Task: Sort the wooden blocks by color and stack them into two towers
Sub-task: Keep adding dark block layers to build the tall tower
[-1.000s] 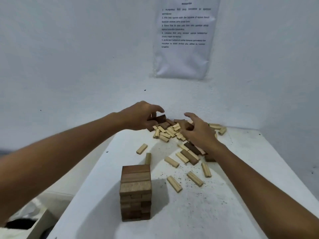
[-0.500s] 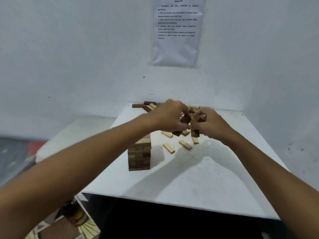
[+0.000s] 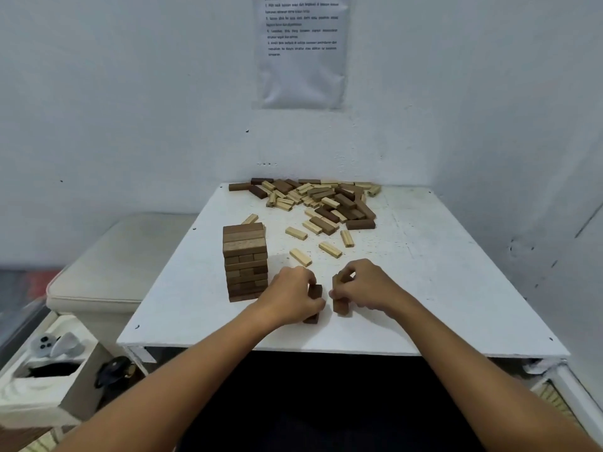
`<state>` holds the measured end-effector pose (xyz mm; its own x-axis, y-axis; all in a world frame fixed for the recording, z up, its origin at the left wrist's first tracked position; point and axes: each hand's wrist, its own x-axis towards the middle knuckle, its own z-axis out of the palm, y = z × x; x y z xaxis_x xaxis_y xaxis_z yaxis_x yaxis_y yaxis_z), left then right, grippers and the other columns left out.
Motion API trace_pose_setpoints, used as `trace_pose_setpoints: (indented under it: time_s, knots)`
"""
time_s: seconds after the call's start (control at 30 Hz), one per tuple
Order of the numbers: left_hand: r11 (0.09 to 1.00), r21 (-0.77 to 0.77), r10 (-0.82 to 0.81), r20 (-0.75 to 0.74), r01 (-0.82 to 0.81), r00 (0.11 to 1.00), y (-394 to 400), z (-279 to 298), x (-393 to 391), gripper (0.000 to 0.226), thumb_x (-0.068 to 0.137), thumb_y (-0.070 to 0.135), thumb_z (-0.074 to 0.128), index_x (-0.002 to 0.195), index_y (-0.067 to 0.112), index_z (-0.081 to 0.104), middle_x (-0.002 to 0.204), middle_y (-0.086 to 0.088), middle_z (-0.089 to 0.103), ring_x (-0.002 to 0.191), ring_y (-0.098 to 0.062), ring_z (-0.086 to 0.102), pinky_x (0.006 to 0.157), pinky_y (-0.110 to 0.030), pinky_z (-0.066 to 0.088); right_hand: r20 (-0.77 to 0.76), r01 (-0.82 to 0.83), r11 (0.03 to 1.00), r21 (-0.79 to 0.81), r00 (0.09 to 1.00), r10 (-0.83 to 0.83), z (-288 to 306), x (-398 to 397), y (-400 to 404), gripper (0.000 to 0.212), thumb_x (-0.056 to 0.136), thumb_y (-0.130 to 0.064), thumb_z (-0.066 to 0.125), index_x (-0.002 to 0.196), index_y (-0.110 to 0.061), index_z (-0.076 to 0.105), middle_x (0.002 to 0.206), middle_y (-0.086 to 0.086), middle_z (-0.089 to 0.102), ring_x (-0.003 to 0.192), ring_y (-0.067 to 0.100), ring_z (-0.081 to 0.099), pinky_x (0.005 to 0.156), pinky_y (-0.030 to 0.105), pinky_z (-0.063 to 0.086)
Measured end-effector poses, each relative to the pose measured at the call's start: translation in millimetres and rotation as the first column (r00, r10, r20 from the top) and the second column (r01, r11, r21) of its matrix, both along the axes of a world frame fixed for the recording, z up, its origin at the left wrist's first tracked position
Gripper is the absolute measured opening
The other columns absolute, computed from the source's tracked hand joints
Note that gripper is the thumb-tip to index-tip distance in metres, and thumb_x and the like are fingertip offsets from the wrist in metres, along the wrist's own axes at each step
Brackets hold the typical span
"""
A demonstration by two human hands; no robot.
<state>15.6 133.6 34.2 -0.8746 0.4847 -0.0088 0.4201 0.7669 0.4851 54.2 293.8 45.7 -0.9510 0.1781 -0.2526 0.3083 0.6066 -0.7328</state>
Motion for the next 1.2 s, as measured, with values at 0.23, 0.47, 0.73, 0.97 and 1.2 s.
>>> trace_pose_setpoints:
  time_s: [0.23, 0.47, 0.73, 0.97, 1.2]
  knots:
    - [0.997, 0.063, 0.037, 0.039, -0.04, 0.999, -4, -12, -4, 0.053, 0.081, 0.043, 0.072, 0.124, 0.012, 0.062, 0.106, -0.011, 0.067, 0.098, -0.024, 0.063, 0.078, -0.033, 0.053, 0.011, -0.011, 1.0, 0.022, 1.0, 0.01, -9, -3, -1, 0.028, 0.073, -0.027, 0.079, 0.096, -0.017, 0.065, 0.101, -0.004, 0.065, 0.1, 0.013, 0.06, 0.074, 0.029, 0.046]
    - [0.992, 0.056, -0.114, 0.038, 0.112, 0.993, -13, -11, -2, 0.054, 0.079, 0.042, 0.074, 0.128, 0.022, 0.061, 0.114, 0.0, 0.055, 0.096, -0.015, 0.055, 0.079, -0.025, 0.046, -0.018, -0.019, 0.997, -0.069, 1.0, 0.018, -2, 4, 15, 0.014, 0.091, -0.015, 0.055, 0.104, -0.02, 0.057, 0.096, -0.003, 0.057, 0.081, 0.018, 0.056, 0.069, 0.03, 0.044]
    - [0.943, -0.024, -0.332, 0.025, 0.332, 0.943, -17, -13, -2, 0.071, 0.079, 0.035, 0.071, 0.144, 0.028, 0.043, 0.155, 0.002, 0.032, 0.139, -0.015, 0.023, 0.11, -0.036, 0.028, -0.067, 0.061, 0.991, 0.121, 0.996, -0.053, -17, 8, 23, 0.048, 0.084, -0.032, 0.073, 0.128, -0.023, 0.058, 0.102, 0.0, 0.06, 0.088, 0.015, 0.057, 0.063, 0.024, 0.036]
    - [0.936, 0.074, -0.344, -0.017, 0.345, 0.939, -15, -16, -5, 0.057, 0.078, 0.031, 0.077, 0.132, 0.02, 0.059, 0.127, -0.003, 0.061, 0.119, -0.02, 0.047, 0.097, -0.028, 0.037, -0.108, 0.06, 0.987, 0.148, 0.993, -0.044, -24, 5, 17, 0.057, 0.08, -0.039, 0.077, 0.131, -0.022, 0.058, 0.105, -0.001, 0.056, 0.091, 0.013, 0.053, 0.063, 0.022, 0.039]
    - [0.943, 0.1, -0.319, 0.011, 0.316, 0.948, -14, -17, -12, 0.085, 0.068, 0.048, 0.083, 0.141, 0.022, 0.047, 0.134, 0.004, 0.053, 0.123, -0.01, 0.039, 0.097, -0.024, 0.035, -0.144, -0.016, 0.995, 0.095, 0.989, 0.029, -21, 7, 27, 0.051, 0.083, -0.023, 0.073, 0.131, -0.027, 0.057, 0.12, -0.001, 0.057, 0.077, 0.01, 0.058, 0.063, 0.022, 0.049]
